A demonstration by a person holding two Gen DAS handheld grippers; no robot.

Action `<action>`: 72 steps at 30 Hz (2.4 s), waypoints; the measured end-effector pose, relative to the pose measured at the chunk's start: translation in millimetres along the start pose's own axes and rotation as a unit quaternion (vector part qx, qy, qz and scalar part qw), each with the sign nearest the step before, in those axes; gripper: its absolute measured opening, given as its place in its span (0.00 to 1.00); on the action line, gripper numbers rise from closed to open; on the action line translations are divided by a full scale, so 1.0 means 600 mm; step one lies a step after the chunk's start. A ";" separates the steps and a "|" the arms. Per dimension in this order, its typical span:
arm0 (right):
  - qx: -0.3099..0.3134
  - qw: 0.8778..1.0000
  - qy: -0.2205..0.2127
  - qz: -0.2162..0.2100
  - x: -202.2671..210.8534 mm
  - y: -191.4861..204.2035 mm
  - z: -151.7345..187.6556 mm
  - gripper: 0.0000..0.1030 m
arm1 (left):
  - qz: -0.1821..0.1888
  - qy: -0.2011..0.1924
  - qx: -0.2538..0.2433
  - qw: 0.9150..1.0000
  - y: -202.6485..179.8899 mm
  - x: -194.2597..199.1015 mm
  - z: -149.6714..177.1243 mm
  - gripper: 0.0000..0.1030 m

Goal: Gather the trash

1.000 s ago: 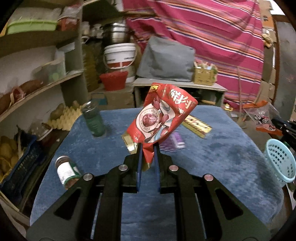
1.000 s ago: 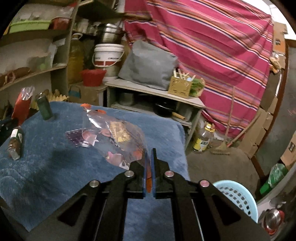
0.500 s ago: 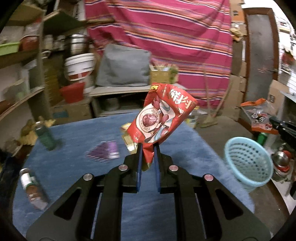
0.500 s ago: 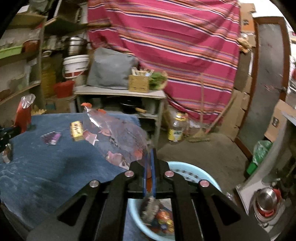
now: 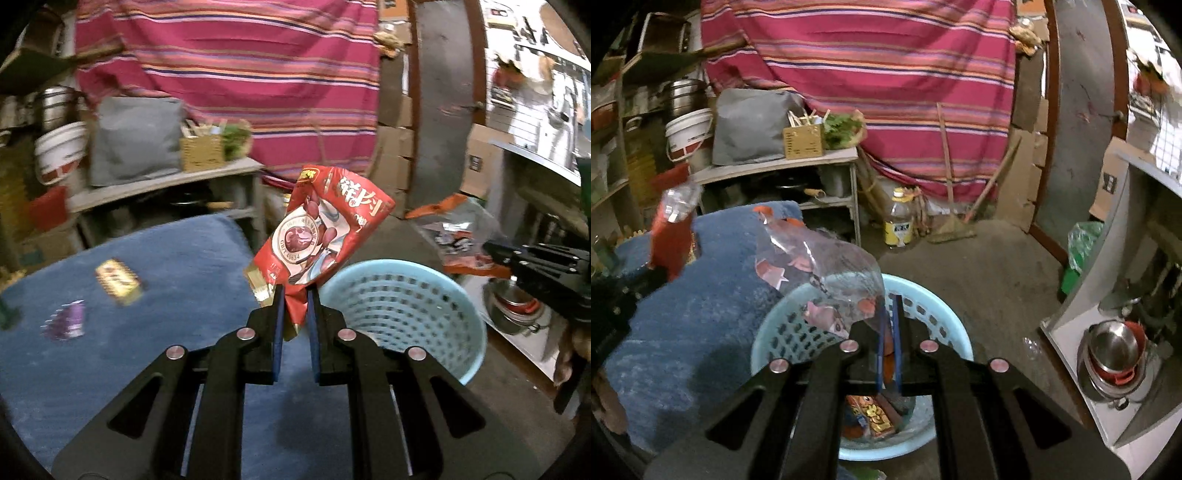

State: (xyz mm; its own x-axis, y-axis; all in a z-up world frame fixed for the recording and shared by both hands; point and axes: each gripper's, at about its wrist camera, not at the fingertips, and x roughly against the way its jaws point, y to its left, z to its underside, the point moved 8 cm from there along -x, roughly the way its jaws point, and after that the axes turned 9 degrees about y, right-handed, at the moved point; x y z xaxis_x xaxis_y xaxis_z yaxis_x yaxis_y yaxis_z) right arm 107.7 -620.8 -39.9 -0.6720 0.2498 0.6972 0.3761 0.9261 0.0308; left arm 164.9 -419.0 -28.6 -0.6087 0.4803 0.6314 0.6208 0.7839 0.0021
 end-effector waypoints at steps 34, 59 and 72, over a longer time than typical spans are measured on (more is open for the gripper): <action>-0.039 0.998 0.048 -0.008 -0.096 -0.015 0.059 0.88 | -0.073 -0.068 0.072 0.992 0.095 0.110 0.000 0.95; -0.007 0.994 -0.088 -0.064 0.194 0.356 0.196 0.96 | -0.238 -0.122 0.176 0.947 0.331 0.390 0.259 0.95; 0.039 0.993 -0.088 -0.068 0.211 0.439 0.233 0.96 | -0.274 -0.115 0.193 0.935 0.394 0.433 0.306 0.95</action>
State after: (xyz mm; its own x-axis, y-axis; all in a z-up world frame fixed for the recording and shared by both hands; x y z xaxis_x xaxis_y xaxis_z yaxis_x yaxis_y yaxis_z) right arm 32.5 -305.5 -43.7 -0.8162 0.1603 0.5550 0.2291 0.9718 0.0562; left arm 62.8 -37.0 -6.3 -0.9008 0.0010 0.4343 -0.0139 0.9994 -0.0313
